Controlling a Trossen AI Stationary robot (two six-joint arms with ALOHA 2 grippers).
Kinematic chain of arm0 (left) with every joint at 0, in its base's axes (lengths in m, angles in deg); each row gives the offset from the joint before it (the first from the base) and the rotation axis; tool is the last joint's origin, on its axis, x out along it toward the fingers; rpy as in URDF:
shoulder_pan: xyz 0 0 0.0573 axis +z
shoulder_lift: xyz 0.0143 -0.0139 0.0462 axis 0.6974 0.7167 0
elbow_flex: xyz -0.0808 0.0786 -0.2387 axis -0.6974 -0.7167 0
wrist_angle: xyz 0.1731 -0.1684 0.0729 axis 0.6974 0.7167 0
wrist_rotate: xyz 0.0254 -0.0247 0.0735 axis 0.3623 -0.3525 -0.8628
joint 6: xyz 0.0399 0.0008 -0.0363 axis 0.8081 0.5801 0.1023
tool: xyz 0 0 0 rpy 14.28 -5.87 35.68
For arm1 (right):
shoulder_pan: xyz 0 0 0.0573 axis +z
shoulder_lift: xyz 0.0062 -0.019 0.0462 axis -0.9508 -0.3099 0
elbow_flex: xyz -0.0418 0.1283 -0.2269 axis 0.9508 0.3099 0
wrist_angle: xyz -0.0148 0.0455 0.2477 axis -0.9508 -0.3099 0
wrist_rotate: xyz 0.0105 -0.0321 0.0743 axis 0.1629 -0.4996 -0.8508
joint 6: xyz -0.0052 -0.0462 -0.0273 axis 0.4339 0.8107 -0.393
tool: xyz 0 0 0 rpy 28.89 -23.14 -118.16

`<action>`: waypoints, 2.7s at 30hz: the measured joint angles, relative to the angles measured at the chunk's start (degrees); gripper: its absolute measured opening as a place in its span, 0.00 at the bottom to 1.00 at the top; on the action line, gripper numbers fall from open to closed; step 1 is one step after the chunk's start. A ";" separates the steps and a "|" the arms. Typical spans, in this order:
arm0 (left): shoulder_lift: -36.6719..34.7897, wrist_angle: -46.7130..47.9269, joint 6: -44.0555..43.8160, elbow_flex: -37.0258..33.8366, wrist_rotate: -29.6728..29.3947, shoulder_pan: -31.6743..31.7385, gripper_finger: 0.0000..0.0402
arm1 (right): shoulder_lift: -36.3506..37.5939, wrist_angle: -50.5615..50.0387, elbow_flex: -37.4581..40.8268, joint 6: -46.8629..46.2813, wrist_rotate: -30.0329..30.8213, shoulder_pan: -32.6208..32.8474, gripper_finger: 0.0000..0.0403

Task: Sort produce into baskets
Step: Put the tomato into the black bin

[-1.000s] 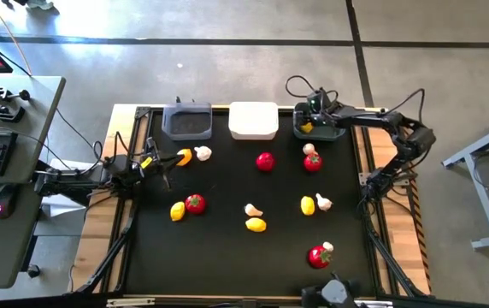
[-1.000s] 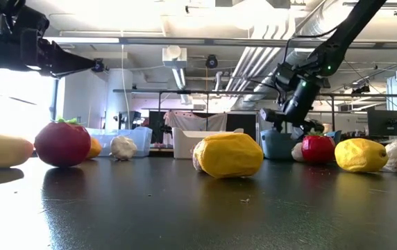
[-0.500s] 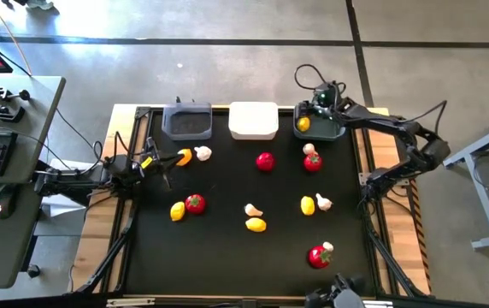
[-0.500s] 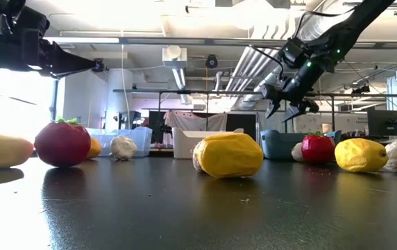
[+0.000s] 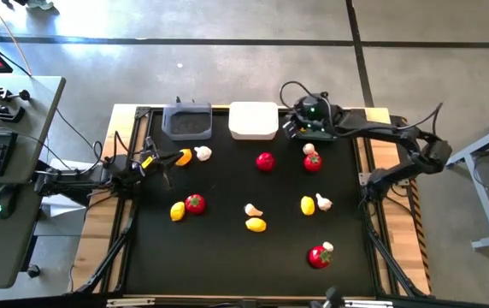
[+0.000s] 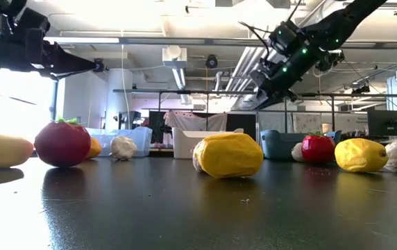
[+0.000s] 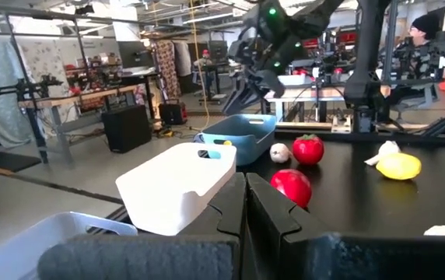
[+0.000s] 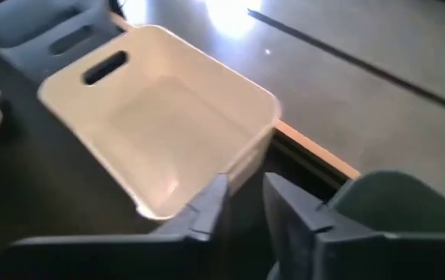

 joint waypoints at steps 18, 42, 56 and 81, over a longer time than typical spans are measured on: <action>0.02 0.08 -0.40 0.00 0.83 -0.01 0.00 | -0.12 37.64 15.63 2.55 0.46 15.27 0.00; 0.02 0.11 -0.59 0.00 0.85 0.00 0.00 | 16.71 13.23 18.10 -6.10 1.14 24.28 0.01; 2.50 0.07 -3.16 0.00 2.60 -0.01 0.00 | 19.44 -10.19 18.08 -16.52 17.37 32.42 0.42; 6.54 -0.96 -3.08 0.00 2.32 -0.02 0.00 | 19.28 -29.07 18.03 -27.70 22.49 24.91 0.75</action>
